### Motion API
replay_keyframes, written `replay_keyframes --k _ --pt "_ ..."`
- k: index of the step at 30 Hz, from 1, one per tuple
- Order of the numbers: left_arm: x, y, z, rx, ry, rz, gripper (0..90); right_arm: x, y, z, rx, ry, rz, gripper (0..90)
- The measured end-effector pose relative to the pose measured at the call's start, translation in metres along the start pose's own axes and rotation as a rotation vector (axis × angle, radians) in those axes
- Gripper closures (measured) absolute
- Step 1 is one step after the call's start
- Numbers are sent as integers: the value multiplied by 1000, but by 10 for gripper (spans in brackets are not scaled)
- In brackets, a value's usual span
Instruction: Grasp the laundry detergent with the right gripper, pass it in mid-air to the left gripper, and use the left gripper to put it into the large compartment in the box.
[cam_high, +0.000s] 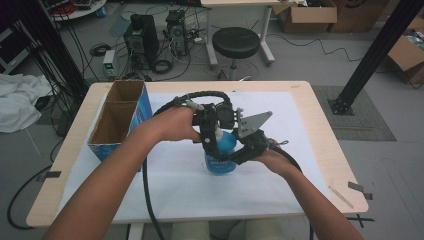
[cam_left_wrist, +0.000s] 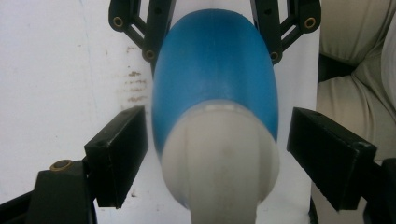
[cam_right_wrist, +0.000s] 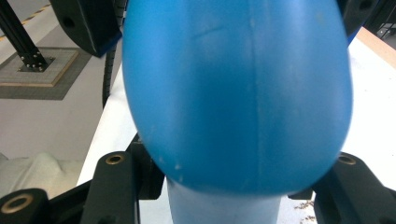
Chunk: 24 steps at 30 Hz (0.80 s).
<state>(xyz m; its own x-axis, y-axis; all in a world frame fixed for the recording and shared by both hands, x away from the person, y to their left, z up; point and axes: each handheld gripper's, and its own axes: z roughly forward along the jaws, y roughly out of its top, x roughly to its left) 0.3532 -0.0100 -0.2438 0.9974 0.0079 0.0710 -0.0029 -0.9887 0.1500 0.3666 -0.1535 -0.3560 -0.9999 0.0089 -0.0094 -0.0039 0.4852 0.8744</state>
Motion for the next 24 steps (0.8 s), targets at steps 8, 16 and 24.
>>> replay_keyframes --k 8,16,24 --pt "3 -2 5 -5 3 -5 226 0 0 1 0 5 -5 442" --pt "2 -2 6 -4 0 0 267 0 0 1 0 10 2 443" --pt "2 -4 6 -7 1 -3 291 0 0 1 1 10 0 443"
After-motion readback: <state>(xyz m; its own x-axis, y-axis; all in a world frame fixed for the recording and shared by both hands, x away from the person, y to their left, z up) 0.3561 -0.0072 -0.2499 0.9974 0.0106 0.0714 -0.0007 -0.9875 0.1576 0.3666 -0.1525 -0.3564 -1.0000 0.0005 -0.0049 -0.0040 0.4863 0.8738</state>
